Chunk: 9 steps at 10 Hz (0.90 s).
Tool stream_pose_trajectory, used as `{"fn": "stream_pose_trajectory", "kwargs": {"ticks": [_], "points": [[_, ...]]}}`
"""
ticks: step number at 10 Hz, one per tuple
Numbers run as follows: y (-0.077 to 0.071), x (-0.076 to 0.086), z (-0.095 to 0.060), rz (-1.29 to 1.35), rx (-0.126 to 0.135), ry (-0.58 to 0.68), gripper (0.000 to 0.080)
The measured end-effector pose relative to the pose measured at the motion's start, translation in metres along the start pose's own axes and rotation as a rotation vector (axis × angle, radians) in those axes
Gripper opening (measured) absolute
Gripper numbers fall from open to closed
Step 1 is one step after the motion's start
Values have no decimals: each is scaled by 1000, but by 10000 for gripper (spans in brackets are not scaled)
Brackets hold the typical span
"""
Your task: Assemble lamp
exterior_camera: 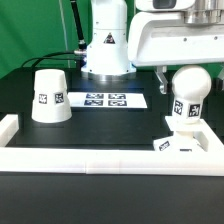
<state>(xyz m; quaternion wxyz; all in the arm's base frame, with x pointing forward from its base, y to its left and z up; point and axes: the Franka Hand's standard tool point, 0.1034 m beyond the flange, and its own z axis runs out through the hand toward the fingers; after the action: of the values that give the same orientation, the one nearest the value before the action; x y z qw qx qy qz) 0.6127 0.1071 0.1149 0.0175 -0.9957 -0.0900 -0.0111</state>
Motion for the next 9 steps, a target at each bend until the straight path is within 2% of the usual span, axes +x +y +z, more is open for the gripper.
{"fn": "stream_pose_trajectory", "kwargs": {"ticks": [2,4,5,6,9], "points": [[1,0,0,-123,-3,0,698],[12,-2,4,-267,0,-10,698],[11,-2,4,-267,0,-9,698],[11,-2,4,-267,0,-9,586],[11,-2,4,-235,0,-9,577]]}}
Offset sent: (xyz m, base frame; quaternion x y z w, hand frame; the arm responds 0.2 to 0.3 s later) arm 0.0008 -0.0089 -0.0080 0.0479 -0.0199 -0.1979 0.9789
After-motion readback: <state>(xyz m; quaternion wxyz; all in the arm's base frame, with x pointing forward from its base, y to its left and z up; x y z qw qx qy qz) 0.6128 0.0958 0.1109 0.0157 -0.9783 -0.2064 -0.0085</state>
